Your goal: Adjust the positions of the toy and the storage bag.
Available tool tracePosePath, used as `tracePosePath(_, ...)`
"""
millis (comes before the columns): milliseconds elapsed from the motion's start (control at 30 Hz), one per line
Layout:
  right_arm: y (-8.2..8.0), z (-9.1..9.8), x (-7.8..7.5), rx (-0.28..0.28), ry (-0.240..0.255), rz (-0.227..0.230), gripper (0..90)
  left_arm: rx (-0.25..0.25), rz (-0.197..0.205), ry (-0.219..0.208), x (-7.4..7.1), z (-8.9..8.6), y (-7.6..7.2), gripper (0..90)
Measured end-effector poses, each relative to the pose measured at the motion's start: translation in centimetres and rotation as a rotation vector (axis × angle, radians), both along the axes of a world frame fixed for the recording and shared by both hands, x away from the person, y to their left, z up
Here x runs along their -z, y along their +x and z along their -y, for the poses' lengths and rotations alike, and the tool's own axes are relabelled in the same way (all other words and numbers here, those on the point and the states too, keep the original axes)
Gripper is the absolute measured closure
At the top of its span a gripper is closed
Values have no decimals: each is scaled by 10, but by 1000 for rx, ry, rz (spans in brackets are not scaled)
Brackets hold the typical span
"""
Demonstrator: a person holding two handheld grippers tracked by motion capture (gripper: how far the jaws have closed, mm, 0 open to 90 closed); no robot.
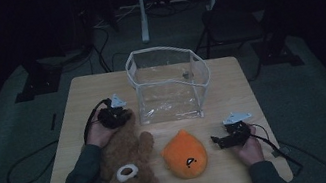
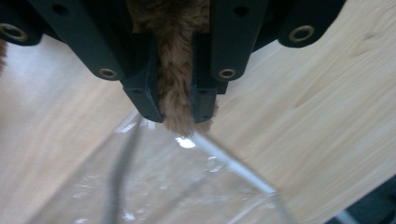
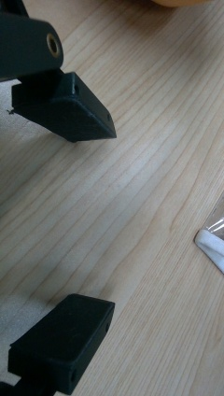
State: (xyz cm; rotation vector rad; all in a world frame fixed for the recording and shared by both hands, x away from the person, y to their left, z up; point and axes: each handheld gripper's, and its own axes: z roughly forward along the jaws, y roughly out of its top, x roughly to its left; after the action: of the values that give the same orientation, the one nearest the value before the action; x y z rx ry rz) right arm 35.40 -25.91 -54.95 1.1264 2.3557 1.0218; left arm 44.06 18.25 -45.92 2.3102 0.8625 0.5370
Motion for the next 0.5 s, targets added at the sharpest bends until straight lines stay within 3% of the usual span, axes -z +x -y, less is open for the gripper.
tracePosePath(233,0,0,0,0,0,0,144,-143,26,-8,-6,-33,8,773)
tracePosePath(500,0,0,0,0,0,0,144,-304,41,-18,-6,-77,2,774)
